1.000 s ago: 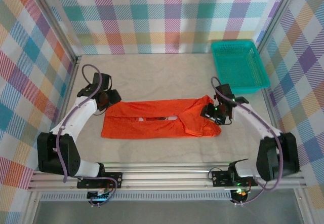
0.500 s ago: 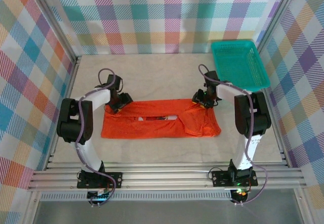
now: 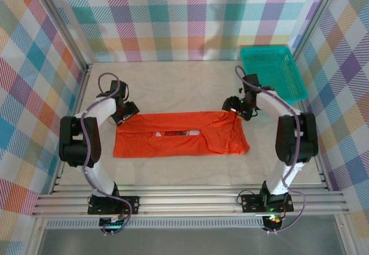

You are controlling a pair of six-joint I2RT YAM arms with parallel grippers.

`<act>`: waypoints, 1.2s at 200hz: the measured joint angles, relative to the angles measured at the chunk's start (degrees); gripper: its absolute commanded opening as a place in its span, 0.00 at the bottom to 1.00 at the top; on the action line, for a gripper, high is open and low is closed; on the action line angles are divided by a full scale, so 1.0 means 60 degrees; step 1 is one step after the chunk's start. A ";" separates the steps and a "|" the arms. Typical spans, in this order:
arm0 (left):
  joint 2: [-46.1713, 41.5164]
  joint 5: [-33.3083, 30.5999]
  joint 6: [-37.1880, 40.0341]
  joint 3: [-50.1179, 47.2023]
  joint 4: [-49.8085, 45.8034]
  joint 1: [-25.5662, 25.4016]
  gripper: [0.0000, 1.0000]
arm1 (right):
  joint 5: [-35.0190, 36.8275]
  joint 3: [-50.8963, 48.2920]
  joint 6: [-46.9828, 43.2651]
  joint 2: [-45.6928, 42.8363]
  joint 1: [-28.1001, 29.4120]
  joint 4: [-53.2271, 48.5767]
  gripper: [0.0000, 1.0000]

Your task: Fold the inside-out t-shirt

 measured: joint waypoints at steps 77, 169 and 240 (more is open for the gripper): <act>-0.1541 -0.0237 0.0324 -0.0047 -0.0426 -0.0346 0.70 | 0.0117 -0.0907 -0.1413 0.0157 -0.0233 -0.0175 0.90; -0.1545 -0.0208 0.0368 -0.0423 -0.0510 -0.0346 0.68 | -0.0277 -0.1366 -0.1559 0.0656 0.0222 0.0270 0.49; -0.1603 -0.0200 0.0514 -0.0423 -0.0685 -0.0328 0.67 | -0.0062 -0.1344 -0.1366 0.0812 0.0725 0.0295 0.00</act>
